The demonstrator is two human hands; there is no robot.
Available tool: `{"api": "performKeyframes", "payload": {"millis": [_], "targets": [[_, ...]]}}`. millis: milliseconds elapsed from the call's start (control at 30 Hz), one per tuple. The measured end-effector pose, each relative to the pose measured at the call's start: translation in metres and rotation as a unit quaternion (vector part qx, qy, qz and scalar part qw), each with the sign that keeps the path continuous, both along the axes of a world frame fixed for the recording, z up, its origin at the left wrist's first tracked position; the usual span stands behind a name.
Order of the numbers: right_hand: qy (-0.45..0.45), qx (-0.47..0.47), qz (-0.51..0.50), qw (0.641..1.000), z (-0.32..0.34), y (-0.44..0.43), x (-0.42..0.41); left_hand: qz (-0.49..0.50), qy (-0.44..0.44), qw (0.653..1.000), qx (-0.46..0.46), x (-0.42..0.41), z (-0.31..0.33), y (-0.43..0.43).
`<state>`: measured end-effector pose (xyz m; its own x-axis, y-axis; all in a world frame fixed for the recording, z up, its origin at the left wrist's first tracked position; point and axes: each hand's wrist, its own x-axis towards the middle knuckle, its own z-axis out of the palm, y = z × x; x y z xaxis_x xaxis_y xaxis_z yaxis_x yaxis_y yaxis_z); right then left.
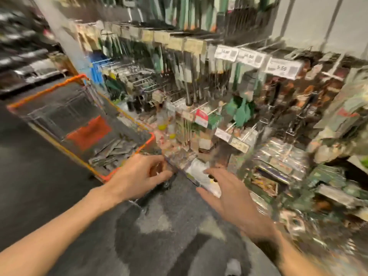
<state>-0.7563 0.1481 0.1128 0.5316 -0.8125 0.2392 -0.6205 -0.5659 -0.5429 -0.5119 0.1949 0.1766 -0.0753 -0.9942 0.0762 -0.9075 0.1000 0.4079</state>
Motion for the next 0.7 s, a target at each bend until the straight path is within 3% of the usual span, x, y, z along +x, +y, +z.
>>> {"api": "performKeyframes", "payload": {"millis": [167, 333, 467, 700], "targets": [[0.015, 0.062, 0.082, 0.995, -0.046, -0.007, 0.104, 0.144, -0.06, 0.987, 0.034, 0.088, -0.057, 0.031], [0.005, 0.125, 0.131, 0.983, -0.089, -0.032, 0.218, 0.21, -0.07, 0.972, 0.079, 0.184, -0.114, 0.027], [-0.06, 0.171, 0.122, 0.976, -0.127, -0.061, 0.312, 0.242, -0.053, 0.96, 0.127, 0.263, -0.146, -0.007], [0.083, 0.274, 0.129, 0.949, -0.169, -0.136, 0.456, 0.258, -0.06, 0.93, 0.255, 0.388, -0.202, -0.081]]}}
